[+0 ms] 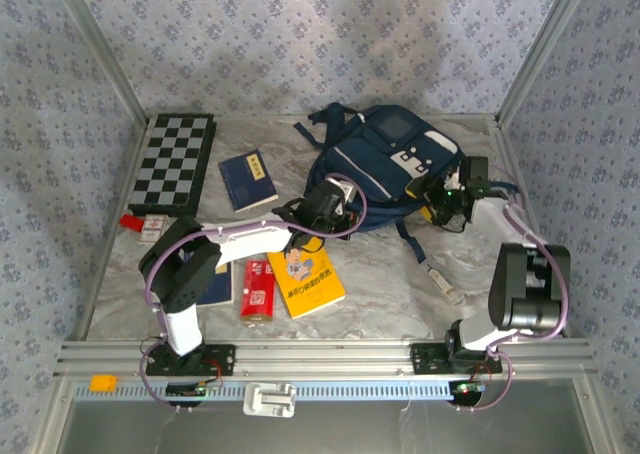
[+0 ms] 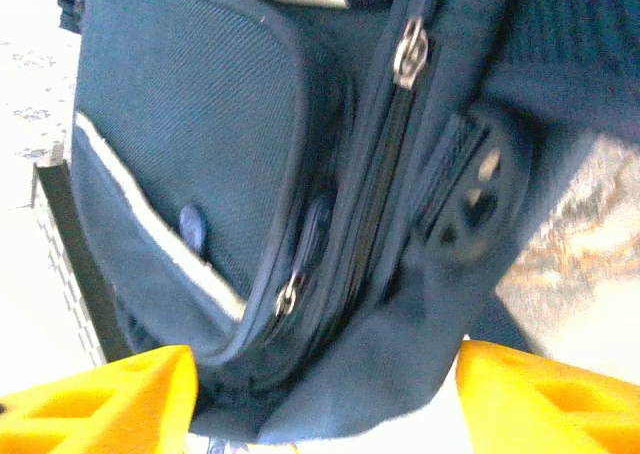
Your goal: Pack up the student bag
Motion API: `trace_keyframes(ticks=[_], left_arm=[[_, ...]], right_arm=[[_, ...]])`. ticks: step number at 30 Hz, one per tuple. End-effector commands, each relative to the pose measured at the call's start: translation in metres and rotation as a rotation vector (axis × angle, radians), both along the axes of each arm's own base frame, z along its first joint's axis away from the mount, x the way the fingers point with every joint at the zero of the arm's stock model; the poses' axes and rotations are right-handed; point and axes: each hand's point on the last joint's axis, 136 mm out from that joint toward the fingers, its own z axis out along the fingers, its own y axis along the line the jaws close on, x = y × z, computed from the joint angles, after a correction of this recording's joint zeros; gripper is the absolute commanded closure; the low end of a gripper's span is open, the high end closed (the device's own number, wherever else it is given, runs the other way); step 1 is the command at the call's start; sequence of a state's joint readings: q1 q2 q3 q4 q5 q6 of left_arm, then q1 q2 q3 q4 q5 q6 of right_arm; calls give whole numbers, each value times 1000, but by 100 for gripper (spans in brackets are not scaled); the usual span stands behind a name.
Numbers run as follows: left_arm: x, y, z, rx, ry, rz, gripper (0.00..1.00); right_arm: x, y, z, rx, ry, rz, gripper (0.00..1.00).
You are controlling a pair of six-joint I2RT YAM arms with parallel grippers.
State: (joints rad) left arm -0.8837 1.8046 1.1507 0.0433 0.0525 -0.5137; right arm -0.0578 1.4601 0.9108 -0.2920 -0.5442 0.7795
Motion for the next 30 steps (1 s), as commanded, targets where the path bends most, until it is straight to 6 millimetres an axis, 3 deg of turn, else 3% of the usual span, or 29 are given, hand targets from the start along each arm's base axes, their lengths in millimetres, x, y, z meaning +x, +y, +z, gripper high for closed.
trace_keyframes(ticks=[1,4,11,19,25,30], left_arm=[[9,-15,22,-47,-45,-17,100],[9,-16,25,-51,-48,-19,100],[5,-22,31,-62,-64,-34,100],[4,-26,32,-65,-71,-41,100],[4,-21,28,-46,-42,-1,100],[8,-8,21,12,-20,54,100]], right_arm=[[-20,6,14,-3,-14,0,25],[-30,18,15,20,-15,-11,20],[-28,51,2,83,3,-55,18],[-6,59,-10,91,-14,-146,21],[10,68,-20,91,-14,-136,36],[9,66,-25,56,-9,-98,61]])
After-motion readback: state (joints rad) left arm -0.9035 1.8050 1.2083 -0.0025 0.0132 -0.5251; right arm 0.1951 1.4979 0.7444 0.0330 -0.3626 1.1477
